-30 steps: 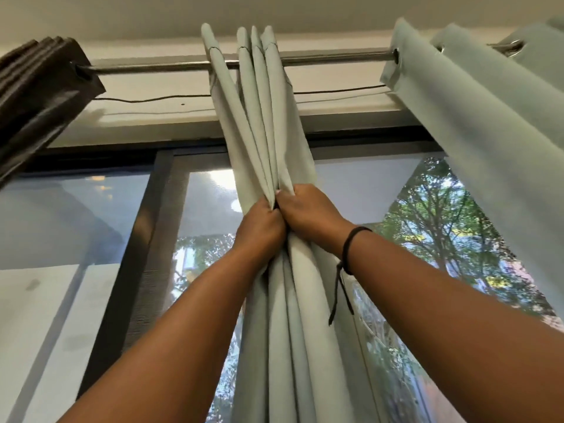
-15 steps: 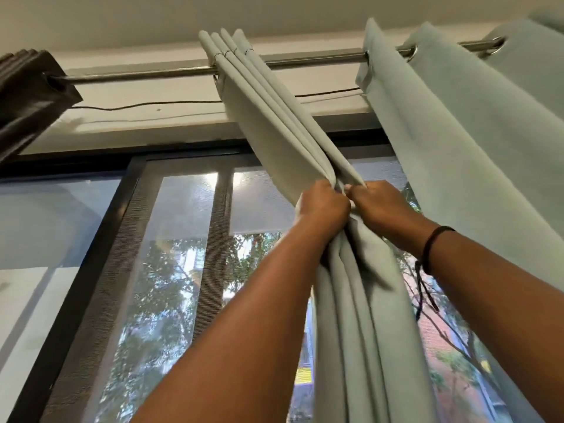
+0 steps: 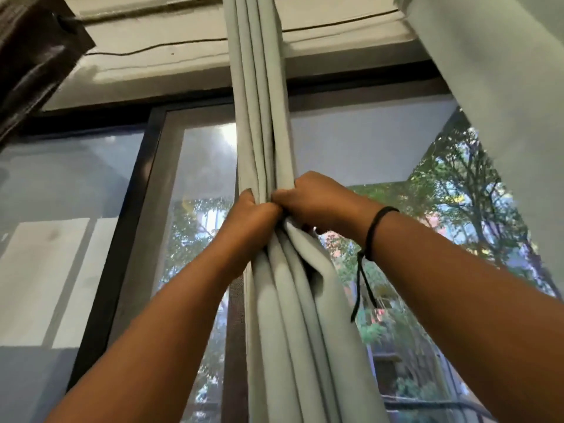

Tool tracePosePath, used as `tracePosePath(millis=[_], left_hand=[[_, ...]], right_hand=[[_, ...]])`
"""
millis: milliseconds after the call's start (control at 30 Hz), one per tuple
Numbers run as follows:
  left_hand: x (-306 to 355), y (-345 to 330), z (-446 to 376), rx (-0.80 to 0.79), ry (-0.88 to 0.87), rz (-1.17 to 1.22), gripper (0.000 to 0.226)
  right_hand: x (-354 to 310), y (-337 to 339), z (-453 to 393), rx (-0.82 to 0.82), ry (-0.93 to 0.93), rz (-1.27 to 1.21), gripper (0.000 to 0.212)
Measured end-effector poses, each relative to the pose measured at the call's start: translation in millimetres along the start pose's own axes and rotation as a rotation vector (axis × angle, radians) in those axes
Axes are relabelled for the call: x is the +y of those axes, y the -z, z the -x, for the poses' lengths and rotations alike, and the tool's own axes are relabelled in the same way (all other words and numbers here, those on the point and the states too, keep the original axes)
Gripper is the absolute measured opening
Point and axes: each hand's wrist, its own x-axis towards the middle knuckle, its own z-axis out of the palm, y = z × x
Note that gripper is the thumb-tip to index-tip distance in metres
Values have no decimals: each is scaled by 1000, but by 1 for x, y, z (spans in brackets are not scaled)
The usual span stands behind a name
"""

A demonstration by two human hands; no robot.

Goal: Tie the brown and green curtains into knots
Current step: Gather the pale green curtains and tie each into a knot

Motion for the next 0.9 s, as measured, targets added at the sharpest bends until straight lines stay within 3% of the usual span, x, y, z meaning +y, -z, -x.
tracePosePath(millis=[100,200,267,333,400,467,567,633,700,767,900], left_hand=[[-15,25,5,-144,78,-75,72],[-22,40,11,-233,134,-140,81],[-26,50,14,-221,136,-90,67],[-30,56,17,-218,131,-8,55],[-34,54,24,-174,100,95,53],[-43,49,31,-103,53,161,57],[-58,48,46,-91,-1,149,36],[-72,53,50,-89,11,108,34],[-80,56,57,-63,-9,44,53],[-84,60,67,-41,-33,51,69],[-93,63,84,-93,-39,65,61]], right_hand=[[-14,-14,4,-172,-73,201,14],[-17,-22,7,-324,-243,248,5],[-14,-34,6,-139,-241,307,14],[-10,-54,4,102,-214,373,49],[-7,-78,10,38,-140,279,66],[-6,-94,20,-82,-84,119,56],[-4,-90,38,-12,-175,-122,38],[-9,-95,49,84,-255,238,32],[-21,-109,62,27,-211,595,31],[-40,-124,73,-43,-132,562,21],[-55,-126,80,-46,-159,477,20]])
